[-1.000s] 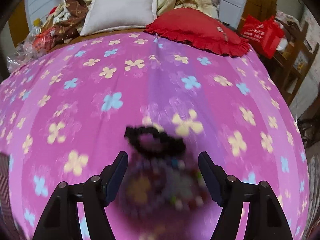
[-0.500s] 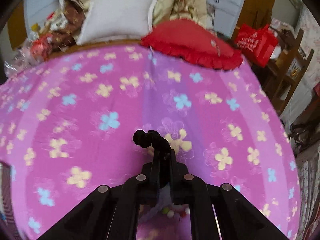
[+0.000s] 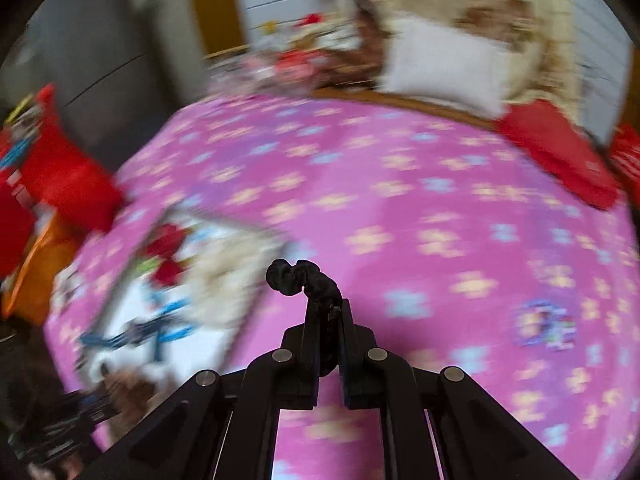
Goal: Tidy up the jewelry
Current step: 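Carry the bow and hair tie into the tray and open both tools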
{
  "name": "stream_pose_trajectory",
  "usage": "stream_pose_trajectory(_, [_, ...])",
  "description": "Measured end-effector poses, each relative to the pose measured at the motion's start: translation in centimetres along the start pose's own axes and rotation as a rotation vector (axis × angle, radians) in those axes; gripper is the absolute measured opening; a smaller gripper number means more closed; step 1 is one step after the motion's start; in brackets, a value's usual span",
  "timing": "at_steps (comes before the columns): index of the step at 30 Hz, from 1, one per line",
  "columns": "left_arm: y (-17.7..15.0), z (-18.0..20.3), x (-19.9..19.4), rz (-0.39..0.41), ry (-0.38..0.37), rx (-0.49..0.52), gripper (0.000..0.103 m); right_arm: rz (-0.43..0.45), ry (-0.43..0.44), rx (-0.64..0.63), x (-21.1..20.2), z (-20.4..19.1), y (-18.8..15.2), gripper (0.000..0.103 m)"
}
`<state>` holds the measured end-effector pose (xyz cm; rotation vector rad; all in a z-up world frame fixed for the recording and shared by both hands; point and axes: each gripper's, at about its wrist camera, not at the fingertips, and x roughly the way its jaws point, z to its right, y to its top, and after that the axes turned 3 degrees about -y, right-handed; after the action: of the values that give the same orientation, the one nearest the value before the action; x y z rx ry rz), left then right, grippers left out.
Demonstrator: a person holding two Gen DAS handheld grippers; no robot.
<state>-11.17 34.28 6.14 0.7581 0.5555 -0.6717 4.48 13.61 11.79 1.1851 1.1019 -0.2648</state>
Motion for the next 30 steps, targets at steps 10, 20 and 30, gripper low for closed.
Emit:
stream_pose_trajectory(10, [-0.1, -6.4, -1.2, 0.039, 0.137, -0.105, 0.017, -0.171, 0.106, -0.176, 7.3, -11.7, -5.5, 0.007])
stream_pose_trajectory(20, [0.6, -6.4, -1.6, 0.050, 0.024, -0.118, 0.043, -0.190, 0.106, -0.215, 8.1, -12.6, -8.0, 0.049])
stream_pose_trajectory(30, [1.1, -6.5, -4.9, 0.200, -0.131, -0.166, 0.053, -0.018, 0.058, -0.290, 4.0, -13.9, -8.6, 0.052])
